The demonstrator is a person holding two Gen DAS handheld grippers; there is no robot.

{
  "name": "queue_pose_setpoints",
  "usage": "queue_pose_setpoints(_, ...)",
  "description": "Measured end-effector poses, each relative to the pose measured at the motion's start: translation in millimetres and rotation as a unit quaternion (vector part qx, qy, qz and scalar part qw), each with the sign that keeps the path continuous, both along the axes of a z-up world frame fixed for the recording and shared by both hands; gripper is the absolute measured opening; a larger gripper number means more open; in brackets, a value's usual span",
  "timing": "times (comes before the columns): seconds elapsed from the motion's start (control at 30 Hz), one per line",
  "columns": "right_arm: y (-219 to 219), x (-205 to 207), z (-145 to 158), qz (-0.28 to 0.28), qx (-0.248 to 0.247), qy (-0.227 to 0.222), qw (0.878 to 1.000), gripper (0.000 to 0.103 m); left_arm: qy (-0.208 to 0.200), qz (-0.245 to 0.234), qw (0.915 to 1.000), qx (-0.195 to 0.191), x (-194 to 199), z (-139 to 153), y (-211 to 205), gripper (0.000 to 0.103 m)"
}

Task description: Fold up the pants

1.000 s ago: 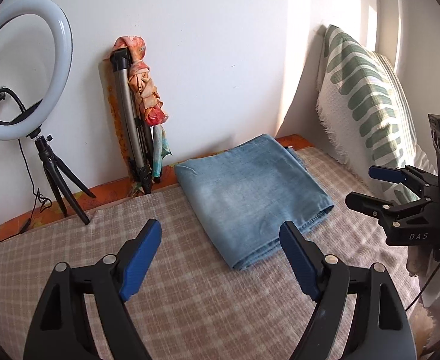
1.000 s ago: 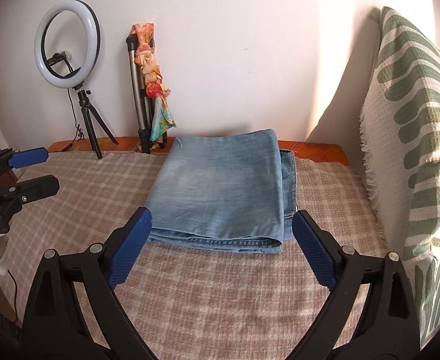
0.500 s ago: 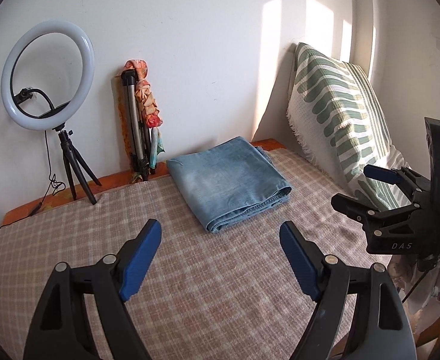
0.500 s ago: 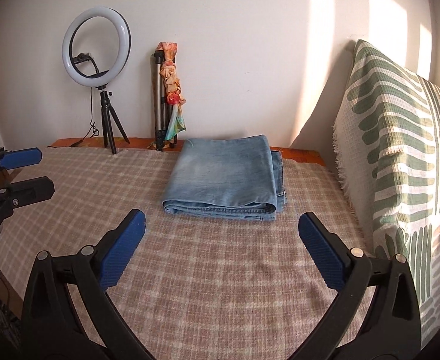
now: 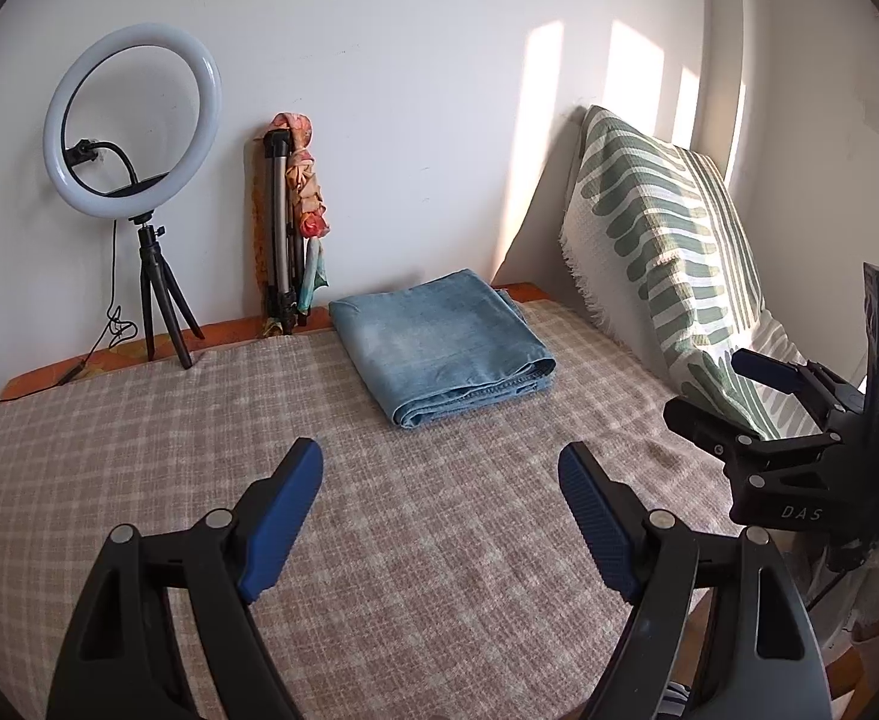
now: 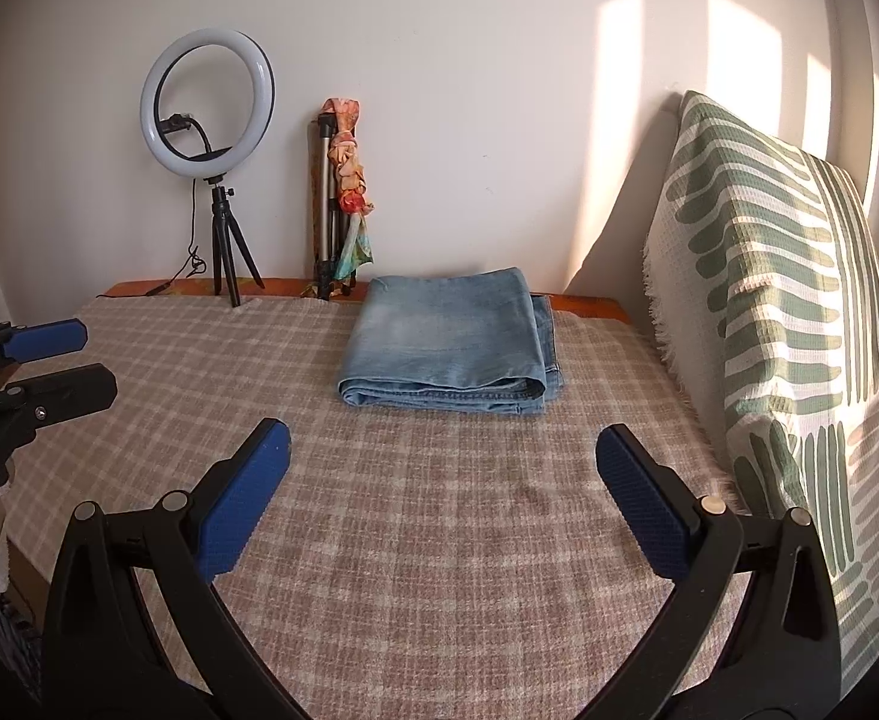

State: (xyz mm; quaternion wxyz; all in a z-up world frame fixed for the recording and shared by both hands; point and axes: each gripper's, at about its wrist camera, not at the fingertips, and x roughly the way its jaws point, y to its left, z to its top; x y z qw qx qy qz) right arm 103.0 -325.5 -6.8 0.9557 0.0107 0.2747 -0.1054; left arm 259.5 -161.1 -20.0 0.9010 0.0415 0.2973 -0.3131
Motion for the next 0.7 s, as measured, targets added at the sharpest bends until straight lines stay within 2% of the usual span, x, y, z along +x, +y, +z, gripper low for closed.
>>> queue_pose_setpoints(0.5, -8.9, -0.3, -12.8, -0.012, 0.01, 0.005, 1.0, 0.103, 0.004, 0.015, 0.9999, 0.005, 1.5, -7.0, 7.2, 0.08)
queue_pose_setpoints(0.7, -9.3, -3.7, -13.2, -0.017, 0.011, 0.001, 1.0, 0.103, 0.003, 0.017, 0.9996, 0.02, -0.1, -10.1, 1.4, 0.08)
